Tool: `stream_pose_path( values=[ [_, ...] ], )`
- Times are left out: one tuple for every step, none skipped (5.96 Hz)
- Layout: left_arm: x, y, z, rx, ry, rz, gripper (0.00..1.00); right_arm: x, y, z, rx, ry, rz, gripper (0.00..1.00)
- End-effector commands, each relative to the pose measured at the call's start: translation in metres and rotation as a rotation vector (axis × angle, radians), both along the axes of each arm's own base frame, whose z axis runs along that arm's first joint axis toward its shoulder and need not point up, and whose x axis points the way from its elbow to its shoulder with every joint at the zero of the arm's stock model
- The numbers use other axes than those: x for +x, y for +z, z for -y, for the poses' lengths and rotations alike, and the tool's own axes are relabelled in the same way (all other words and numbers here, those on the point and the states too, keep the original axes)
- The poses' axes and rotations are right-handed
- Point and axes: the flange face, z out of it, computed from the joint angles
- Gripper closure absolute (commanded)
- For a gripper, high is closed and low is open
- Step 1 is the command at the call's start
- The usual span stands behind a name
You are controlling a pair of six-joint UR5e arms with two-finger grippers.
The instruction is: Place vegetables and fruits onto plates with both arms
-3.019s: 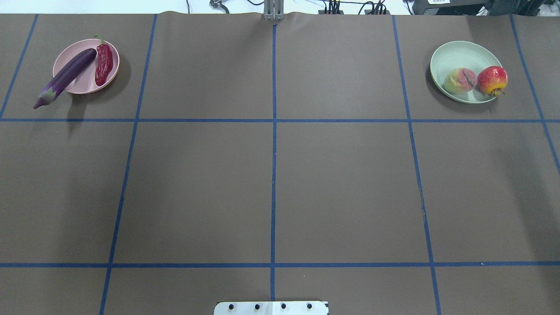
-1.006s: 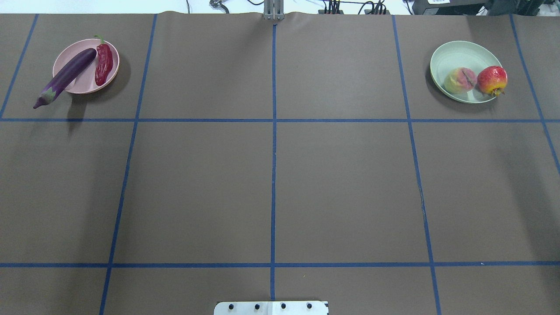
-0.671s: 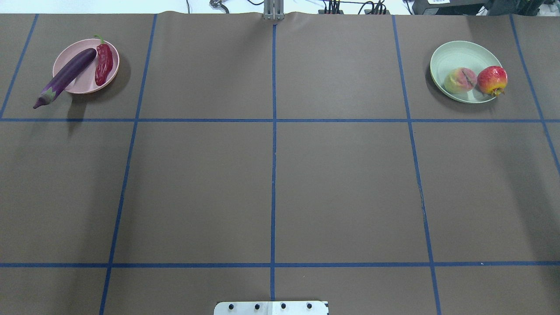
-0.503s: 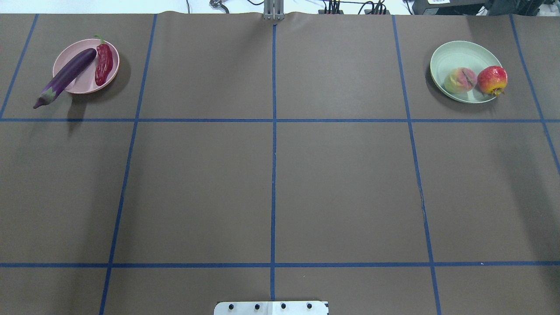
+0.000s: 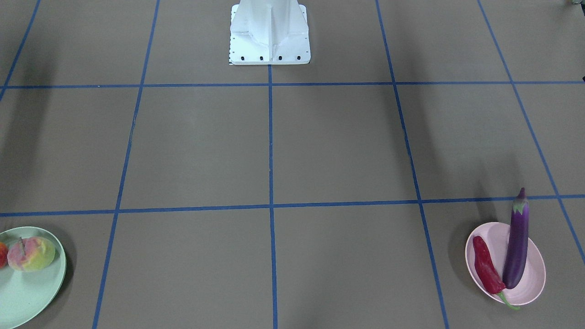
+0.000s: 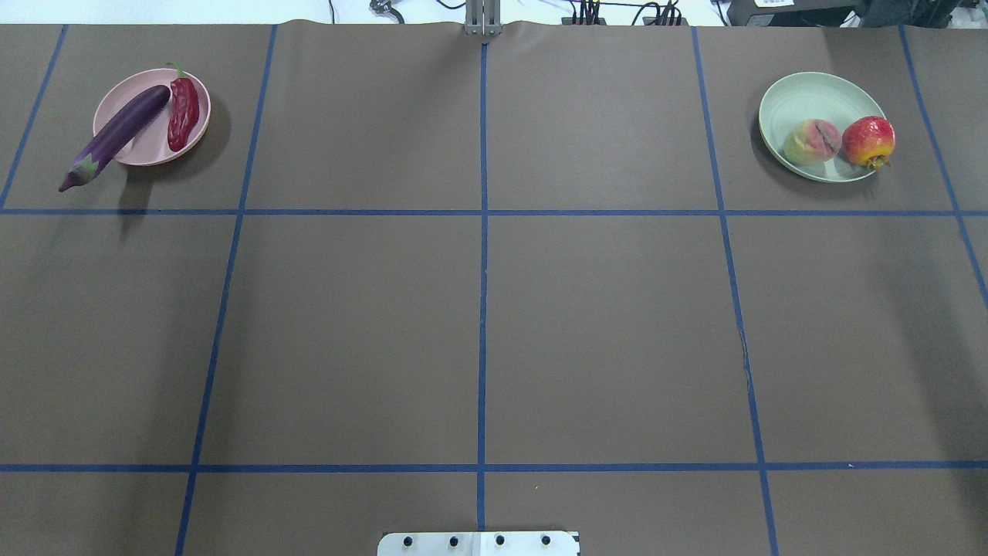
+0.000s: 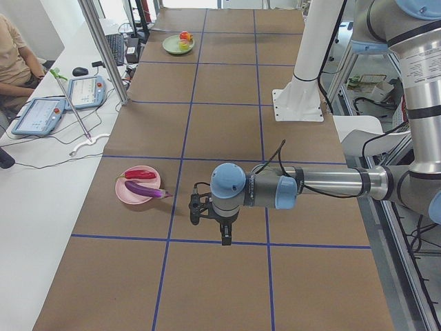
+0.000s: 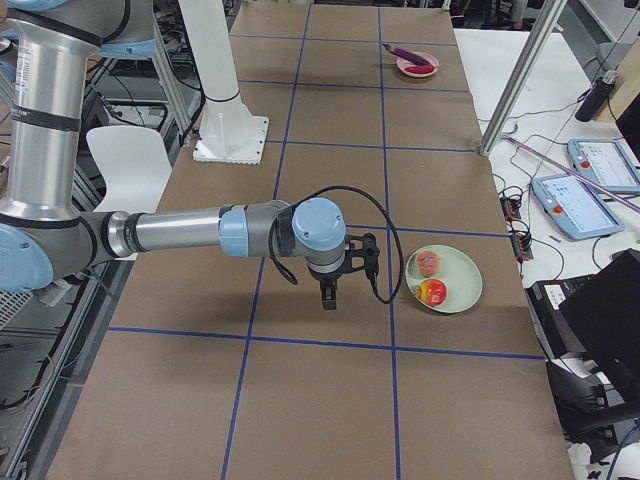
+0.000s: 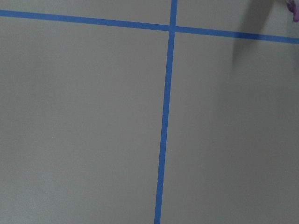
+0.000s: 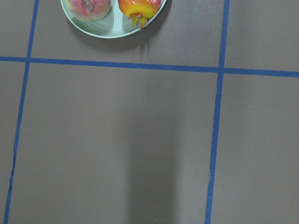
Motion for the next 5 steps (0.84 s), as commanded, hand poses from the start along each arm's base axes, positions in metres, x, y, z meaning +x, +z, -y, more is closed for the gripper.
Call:
stream_pose_path(
  values=[
    [0.0000, 0.0013, -0.0008, -0.003, 0.000, 0.000, 0.00, -0.0040, -0.0063, -0.0004, -0.002, -0.003, 0.091, 0.00],
    [0.0000, 0.0028, -0.0036, -0.008, 0.000, 0.000, 0.00, -0.0045, -0.0061, -0.0003, -0.002, -0.005, 0.090, 0.00],
    [0.0000, 0.0028, -0.0036, -0.008, 0.000, 0.000, 0.00, -0.0043, -0.0054, -0.0004, -0.004, -0.004, 0.084, 0.00],
    [0.0000, 0.0028, -0.0036, -0.008, 0.000, 0.000, 0.00, -0.0040, -0.0050, -0.0003, -0.004, -0.004, 0.079, 0.00],
    [0.0000, 0.0028, -0.0036, -0.008, 0.000, 0.000, 0.00, -0.0039, -0.0047, -0.0003, -0.004, -0.004, 0.076, 0.00]
  ],
)
